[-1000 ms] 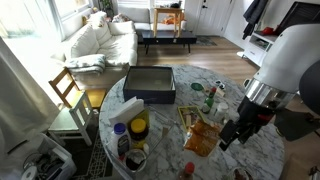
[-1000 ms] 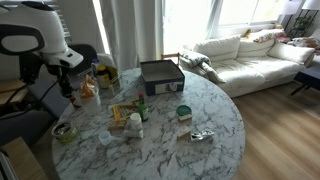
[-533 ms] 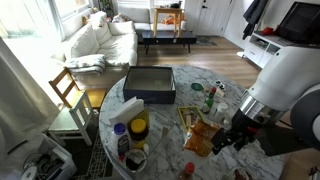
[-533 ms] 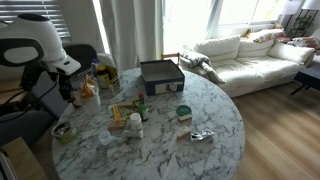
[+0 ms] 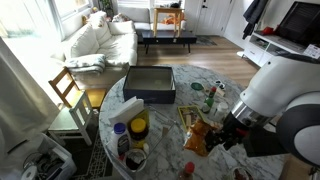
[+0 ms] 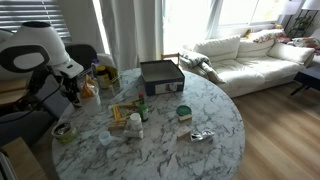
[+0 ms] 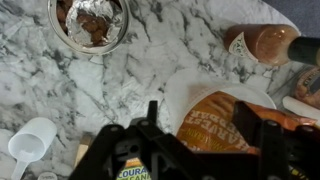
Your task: Move the clear cup backwards and put the orange packet in the cup, put the green sauce bottle on the table then put the clear cup in the clear container
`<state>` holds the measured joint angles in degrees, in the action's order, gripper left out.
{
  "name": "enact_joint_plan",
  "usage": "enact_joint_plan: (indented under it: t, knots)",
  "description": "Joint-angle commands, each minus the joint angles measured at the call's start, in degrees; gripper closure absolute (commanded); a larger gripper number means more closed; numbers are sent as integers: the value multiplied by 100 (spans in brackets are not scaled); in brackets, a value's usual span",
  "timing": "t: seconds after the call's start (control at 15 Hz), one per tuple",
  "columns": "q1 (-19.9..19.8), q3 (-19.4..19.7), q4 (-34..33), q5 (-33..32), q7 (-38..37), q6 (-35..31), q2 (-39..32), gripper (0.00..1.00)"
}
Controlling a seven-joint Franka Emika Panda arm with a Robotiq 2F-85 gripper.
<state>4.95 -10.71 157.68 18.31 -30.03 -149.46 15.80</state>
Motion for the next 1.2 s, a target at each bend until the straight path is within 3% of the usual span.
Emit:
enact_joint_plan:
  t: [0.0, 0.27, 0.4, 0.47, 0.67, 1.0, 1.13]
  knots:
    - [-94, -116, -3, -340, -355, -167, -211, 43]
    - [-80, -113, -12, -570, -574, -199, -314, 64]
    - [-74, -101, -17, -644, -644, -223, -334, 67]
    - [-70, -92, -21, -658, -668, -239, -331, 88]
    - [-83, -66, -28, -702, -660, -260, -291, 99]
    - [-100, -38, 155, -676, -616, -318, -145, 99]
    - [-160, -41, -56, -751, -659, -253, -309, 99]
